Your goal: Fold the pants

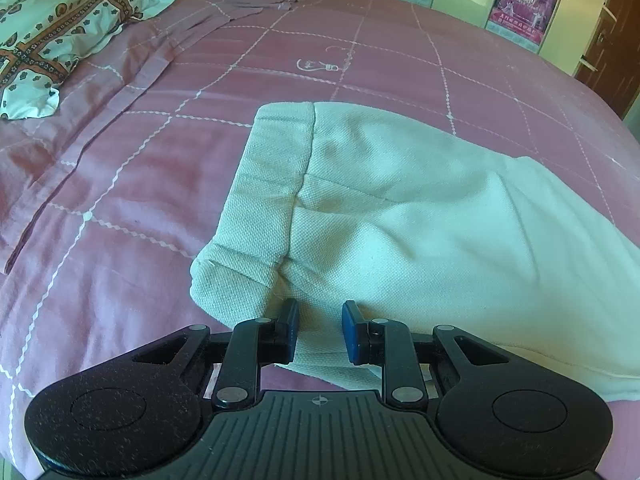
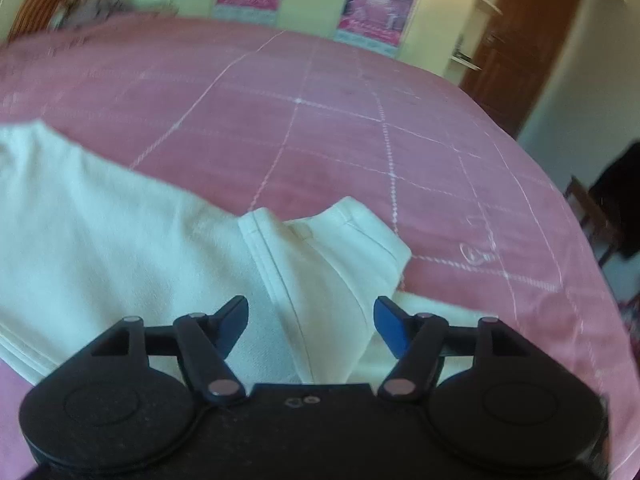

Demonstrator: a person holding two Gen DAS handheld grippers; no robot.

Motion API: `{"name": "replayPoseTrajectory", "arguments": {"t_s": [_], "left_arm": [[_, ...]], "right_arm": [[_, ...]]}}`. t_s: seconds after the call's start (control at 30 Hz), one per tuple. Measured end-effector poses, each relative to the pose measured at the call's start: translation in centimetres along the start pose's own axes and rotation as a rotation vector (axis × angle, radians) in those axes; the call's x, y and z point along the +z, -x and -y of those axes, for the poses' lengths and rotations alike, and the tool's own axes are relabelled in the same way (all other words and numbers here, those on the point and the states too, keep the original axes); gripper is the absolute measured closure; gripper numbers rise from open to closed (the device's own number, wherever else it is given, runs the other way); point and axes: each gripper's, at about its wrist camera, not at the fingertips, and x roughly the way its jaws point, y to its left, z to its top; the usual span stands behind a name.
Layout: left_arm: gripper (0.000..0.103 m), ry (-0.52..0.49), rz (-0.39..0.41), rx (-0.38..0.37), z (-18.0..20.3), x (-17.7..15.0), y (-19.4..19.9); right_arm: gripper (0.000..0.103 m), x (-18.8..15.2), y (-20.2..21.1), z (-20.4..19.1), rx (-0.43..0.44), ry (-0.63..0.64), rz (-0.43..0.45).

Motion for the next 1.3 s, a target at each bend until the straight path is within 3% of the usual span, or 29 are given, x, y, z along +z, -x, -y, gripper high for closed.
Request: {"name": "replayPoseTrajectory", "arguments": {"t_s": [0.07,0.1,0.2,0.3,0.4,0.53,0.73,0.83,0.93,1.03,1.1,1.17,1.2,1.27,1.3], "left_arm": [[0.079,0.005,-0.001,-0.002,-0.1,0.0,0.0],[0.079,0.007,0.001,-0.005,-0.2,0.0,0.0],[0.079,0.008,0.013,-0.014,-0.4,-0.2,0.0],[0.079,0.009,0.021,-0.020,-0.6,-0.4,0.0],[0.079,0.007,0.021,-0.021,-0.6,-0.4,0.0],[0.079,0.005,0.018,-0.015,-0.5,-0.4,0.0],[0.079,0.008,0.051,-0.015,-0.3,-0.3,1.0],[0.079,0.004,0.055,-0.021,-0.6,-0.7,1.1],[0.079,0.015,0.069,-0.019,-0.7,-0.5,1.5],[0.089,0.023,0.051,0.006,-1.0,-0.5,1.0],[0.089,0.030,0.051,-0.002,-1.3,-0.6,0.8],[0.090,0.044,0.059,-0.009,-1.5,-0.7,1.0],[0.090,0.053,0.067,-0.012,-1.7,-0.8,1.4],[0.089,0.071,0.112,-0.019,-2.1,-1.1,2.9],[0.089,0.085,0.136,-0.025,-2.5,-1.4,3.7]], "right_arm": [[0.068,0.8,-1.2,0.0,-0.030,0.023,-0.020],[0.099,1.1,-1.2,1.0,-0.025,-0.047,-0.023],[0.098,-0.3,1.3,5.8,0.030,-0.356,0.063],[0.099,-4.5,3.9,9.8,0.028,-0.581,0.115],[0.099,-10.3,4.5,12.7,0.074,-0.791,0.104],[0.099,-15.6,1.6,13.8,0.156,-0.975,0.028],[0.097,-15.5,2.7,14.0,0.187,-0.985,0.097],[0.099,-14.2,2.4,14.6,0.175,-0.936,0.058],[0.099,-12.4,4.1,15.1,0.186,-0.896,0.138],[0.099,-12.0,6.2,15.4,0.206,-0.894,0.231],[0.099,-13.0,4.8,15.4,0.187,-0.896,0.177],[0.093,-14.9,0.8,15.4,0.188,-0.950,-0.012],[0.095,-15.8,0.0,15.4,0.210,-0.968,-0.038],[0.092,-16.2,1.8,15.4,0.186,-0.983,0.020],[0.081,-16.1,3.1,15.2,0.149,-0.979,0.051]]}}
